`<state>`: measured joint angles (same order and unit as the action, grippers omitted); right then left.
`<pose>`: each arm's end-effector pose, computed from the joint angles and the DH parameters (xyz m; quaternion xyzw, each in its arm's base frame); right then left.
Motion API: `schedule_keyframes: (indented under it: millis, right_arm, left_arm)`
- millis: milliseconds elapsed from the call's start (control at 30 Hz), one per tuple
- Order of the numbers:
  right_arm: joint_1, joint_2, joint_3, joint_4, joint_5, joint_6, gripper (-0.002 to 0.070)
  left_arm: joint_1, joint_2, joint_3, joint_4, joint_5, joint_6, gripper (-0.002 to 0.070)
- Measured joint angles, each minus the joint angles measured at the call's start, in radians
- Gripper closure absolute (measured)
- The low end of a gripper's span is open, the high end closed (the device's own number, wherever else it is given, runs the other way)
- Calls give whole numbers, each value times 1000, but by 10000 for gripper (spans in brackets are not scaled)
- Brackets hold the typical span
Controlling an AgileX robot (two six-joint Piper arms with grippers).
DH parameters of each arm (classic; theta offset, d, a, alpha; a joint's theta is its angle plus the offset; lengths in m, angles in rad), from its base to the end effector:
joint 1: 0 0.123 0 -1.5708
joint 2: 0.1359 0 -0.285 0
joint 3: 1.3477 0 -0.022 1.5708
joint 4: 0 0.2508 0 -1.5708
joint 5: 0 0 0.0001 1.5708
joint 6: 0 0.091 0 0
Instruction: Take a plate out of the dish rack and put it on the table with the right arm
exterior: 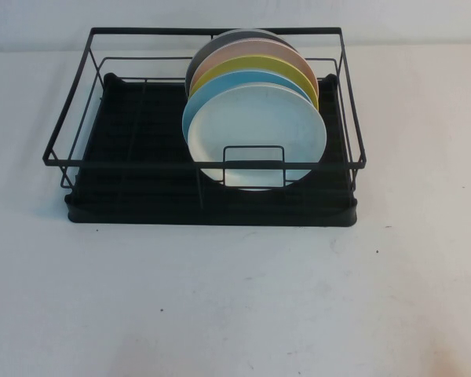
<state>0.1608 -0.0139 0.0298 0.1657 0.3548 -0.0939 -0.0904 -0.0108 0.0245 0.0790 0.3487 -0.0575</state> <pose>0.0515 0.0137 0.1724 -0.0568 0.7964 0.0895 0.5954 0.0533 -0.0024 0.1742 0.0346 0.7963 -0.0115 0.6038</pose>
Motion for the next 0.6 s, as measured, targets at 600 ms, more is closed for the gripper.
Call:
schedule_keyframes:
  millis: [600]
  right_arm:
    - [0, 0, 0, 0, -15, 0, 694]
  left_arm:
    - [0, 0, 0, 0, 0, 0, 680]
